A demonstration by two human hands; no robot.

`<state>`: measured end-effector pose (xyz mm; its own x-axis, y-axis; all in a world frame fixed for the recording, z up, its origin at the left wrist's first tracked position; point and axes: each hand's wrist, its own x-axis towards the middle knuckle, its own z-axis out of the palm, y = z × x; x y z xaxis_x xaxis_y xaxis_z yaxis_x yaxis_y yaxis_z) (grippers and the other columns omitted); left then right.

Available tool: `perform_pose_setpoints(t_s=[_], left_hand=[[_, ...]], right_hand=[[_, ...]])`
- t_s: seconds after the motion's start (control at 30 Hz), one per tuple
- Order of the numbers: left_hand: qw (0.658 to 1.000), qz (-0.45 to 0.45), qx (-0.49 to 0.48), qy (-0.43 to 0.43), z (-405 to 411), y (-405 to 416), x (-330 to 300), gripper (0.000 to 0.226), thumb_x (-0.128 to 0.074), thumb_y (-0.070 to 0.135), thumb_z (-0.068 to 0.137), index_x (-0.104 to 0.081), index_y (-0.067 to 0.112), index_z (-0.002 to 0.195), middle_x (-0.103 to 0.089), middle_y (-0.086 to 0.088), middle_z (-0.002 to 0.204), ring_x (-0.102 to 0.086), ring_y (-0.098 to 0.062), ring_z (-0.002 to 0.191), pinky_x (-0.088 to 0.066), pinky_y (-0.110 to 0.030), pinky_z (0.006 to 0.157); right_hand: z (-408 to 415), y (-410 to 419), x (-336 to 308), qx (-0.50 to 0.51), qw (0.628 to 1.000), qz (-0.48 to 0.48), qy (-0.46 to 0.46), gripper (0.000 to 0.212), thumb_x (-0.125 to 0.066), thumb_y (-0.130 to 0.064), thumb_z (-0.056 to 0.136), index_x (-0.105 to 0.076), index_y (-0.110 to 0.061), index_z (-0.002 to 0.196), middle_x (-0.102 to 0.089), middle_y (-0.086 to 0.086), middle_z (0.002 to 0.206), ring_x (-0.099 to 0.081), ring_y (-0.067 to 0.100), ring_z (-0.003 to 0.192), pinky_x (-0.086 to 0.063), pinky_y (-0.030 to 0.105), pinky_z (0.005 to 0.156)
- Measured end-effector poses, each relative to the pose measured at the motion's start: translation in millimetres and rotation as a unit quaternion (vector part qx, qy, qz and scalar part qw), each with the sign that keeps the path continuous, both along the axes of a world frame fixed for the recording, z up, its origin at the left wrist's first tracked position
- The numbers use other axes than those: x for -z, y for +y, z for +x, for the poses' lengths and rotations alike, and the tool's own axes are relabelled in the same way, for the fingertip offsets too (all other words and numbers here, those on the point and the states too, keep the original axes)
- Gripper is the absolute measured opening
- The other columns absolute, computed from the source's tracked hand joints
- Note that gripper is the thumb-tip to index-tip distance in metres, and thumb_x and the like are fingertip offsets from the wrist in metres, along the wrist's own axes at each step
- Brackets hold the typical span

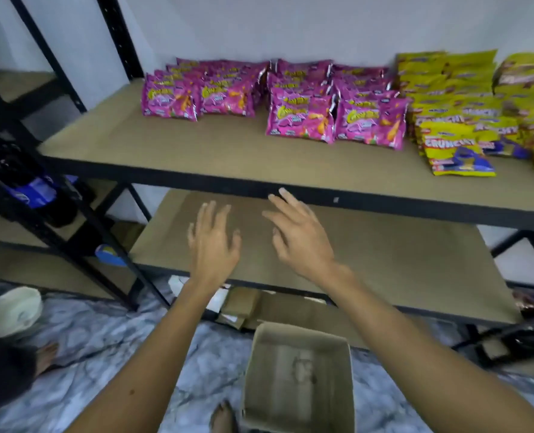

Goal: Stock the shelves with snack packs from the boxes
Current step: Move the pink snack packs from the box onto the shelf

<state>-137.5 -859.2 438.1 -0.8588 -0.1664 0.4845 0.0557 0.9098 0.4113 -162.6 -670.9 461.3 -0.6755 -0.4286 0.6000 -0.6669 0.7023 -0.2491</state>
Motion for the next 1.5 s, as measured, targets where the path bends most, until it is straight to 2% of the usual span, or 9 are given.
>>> perform_pose_setpoints(t_s=[0.27, 0.37, 0.43, 0.57, 0.73, 0.87, 1.07, 1.27, 1.5], left_hand=[[0.936, 0.099, 0.026, -0.338, 120, 92, 110, 0.048, -0.062, 0.021, 0.087, -0.050, 0.014, 0.134, -0.064, -0.012, 0.116, -0.060, -0.032, 0.105, -0.051, -0.038, 0.082], [0.895, 0.158, 0.034, -0.415, 172, 125, 149, 0.052, -0.060, 0.014, 0.092, -0.041, 0.008, 0.141, -0.060, -0.016, 0.125, -0.060, -0.022, 0.099, -0.035, -0.023, 0.076], [0.869, 0.159, 0.030, -0.467, 198, 137, 180, 0.052, -0.058, 0.012, 0.093, -0.039, 0.004, 0.142, -0.053, -0.017, 0.136, -0.055, -0.029, 0.116, -0.029, -0.019, 0.076], [0.812, 0.129, 0.038, -0.569, 215, 137, 246, 0.063, -0.058, 0.020, 0.094, -0.028, 0.009, 0.147, -0.054, -0.020, 0.133, -0.061, -0.034, 0.106, -0.042, -0.028, 0.068], [0.799, 0.132, 0.022, -0.586, 188, 121, 336, 0.069, -0.061, 0.021, 0.090, -0.025, 0.012, 0.149, -0.058, -0.020, 0.125, -0.063, -0.034, 0.090, -0.051, -0.037, 0.069], [0.799, 0.152, 0.005, -0.582, 183, 116, 424, 0.083, -0.065, 0.021, 0.088, -0.014, 0.021, 0.153, -0.049, -0.016, 0.141, -0.055, -0.036, 0.118, -0.047, -0.036, 0.084], [0.844, 0.146, -0.022, -0.515, 197, 105, 516, 0.068, -0.061, 0.019, 0.085, -0.032, 0.035, 0.144, -0.065, 0.000, 0.084, -0.063, -0.031, 0.090, -0.050, -0.039, 0.075], [0.829, 0.119, -0.104, -0.537, 220, 104, 553, 0.080, -0.058, 0.005, 0.083, -0.023, 0.031, 0.150, -0.059, -0.020, 0.126, -0.057, -0.044, 0.108, -0.048, -0.045, 0.084], [0.866, 0.052, -0.015, -0.497, 215, 150, 575, 0.069, -0.049, 0.006, 0.088, -0.031, 0.034, 0.148, -0.067, -0.018, 0.108, -0.063, -0.038, 0.095, -0.052, -0.044, 0.077]], right_hand=[[124, 163, 138, 0.121, 0.908, 0.066, -0.396, 0.050, -0.050, -0.018, 0.088, -0.050, -0.024, 0.138, -0.064, 0.009, 0.124, -0.062, 0.032, 0.109, -0.050, 0.037, 0.087], [175, 218, 189, 0.163, 0.847, 0.089, -0.499, 0.041, -0.050, -0.017, 0.089, -0.056, -0.015, 0.129, -0.068, 0.015, 0.108, -0.064, 0.036, 0.099, -0.050, 0.036, 0.079], [210, 246, 217, 0.215, 0.804, 0.061, -0.551, 0.034, -0.052, -0.017, 0.086, -0.059, -0.010, 0.118, -0.069, 0.017, 0.099, -0.064, 0.037, 0.094, -0.054, 0.039, 0.076], [249, 280, 273, 0.291, 0.739, -0.010, -0.608, 0.050, -0.055, -0.017, 0.085, -0.048, -0.019, 0.134, -0.066, 0.014, 0.108, -0.063, 0.034, 0.099, -0.055, 0.044, 0.082], [255, 287, 366, 0.360, 0.693, -0.021, -0.625, 0.071, -0.057, -0.013, 0.088, -0.026, -0.024, 0.151, -0.059, 0.016, 0.122, -0.059, 0.035, 0.108, -0.053, 0.041, 0.085], [254, 278, 442, 0.383, 0.685, -0.027, -0.619, 0.080, -0.055, -0.015, 0.089, -0.012, -0.034, 0.154, -0.060, 0.018, 0.123, -0.059, 0.039, 0.108, -0.051, 0.042, 0.083], [251, 257, 538, 0.434, 0.696, 0.003, -0.571, 0.080, -0.047, -0.007, 0.089, -0.010, -0.036, 0.153, -0.063, 0.016, 0.110, -0.060, 0.034, 0.094, -0.051, 0.040, 0.073], [268, 260, 574, 0.364, 0.685, 0.007, -0.631, 0.085, -0.045, -0.003, 0.085, -0.008, -0.040, 0.153, -0.064, 0.020, 0.110, -0.061, 0.038, 0.093, -0.048, 0.038, 0.070], [303, 317, 582, 0.413, 0.689, -0.057, -0.593, 0.084, -0.046, -0.004, 0.083, -0.016, -0.041, 0.153, -0.061, 0.016, 0.103, -0.058, 0.037, 0.093, -0.047, 0.037, 0.074]])
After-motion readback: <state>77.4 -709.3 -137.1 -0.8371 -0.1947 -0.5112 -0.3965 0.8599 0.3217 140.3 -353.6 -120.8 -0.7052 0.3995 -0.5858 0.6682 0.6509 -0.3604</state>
